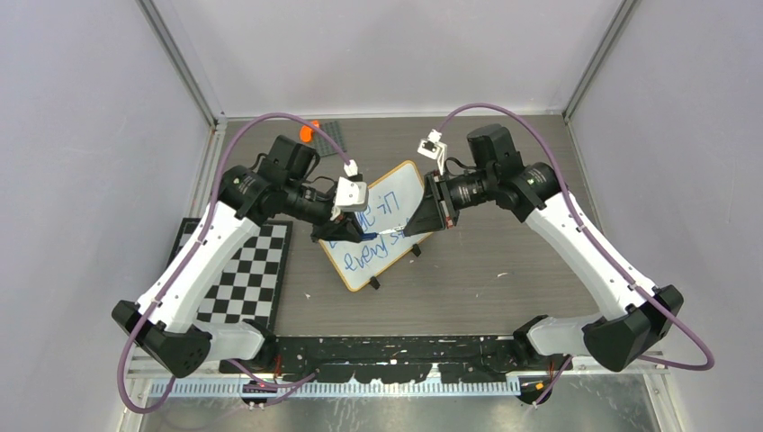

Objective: Write a sentence on the whiteboard
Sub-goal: Insert the whiteboard marker without the cap into the pen cap.

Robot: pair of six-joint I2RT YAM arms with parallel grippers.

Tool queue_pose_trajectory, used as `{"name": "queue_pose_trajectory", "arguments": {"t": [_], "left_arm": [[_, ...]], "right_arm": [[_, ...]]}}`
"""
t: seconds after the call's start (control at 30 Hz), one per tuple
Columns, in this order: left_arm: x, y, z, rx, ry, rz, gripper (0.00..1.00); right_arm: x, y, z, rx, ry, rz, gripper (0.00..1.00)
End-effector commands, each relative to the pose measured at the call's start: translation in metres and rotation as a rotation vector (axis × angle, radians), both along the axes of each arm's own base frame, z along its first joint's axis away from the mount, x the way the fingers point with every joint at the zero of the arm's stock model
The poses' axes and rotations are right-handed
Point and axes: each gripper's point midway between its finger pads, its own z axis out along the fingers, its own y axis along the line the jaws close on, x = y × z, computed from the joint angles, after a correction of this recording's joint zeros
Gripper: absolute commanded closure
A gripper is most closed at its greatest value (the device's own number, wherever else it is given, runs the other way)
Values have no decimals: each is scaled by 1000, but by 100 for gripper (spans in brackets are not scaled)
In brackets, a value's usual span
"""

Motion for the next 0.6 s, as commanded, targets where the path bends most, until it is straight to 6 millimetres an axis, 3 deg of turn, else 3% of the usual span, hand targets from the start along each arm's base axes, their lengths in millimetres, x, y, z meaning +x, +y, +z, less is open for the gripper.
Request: {"name": "queue_pose_trajectory", "arguments": {"t": [0.0,0.27,0.57], "left_arm": [[-4,-2,10,-23,-8,-11,100],[-5,-8,12,-33,12,-10,100],[6,-24,23,-90,125,94,100]], "right_arm": [[2,3,13,20,-47,5,100],[4,7,11,10,-54,5,100],[16,11,1,-27,-79,-30,100]]}}
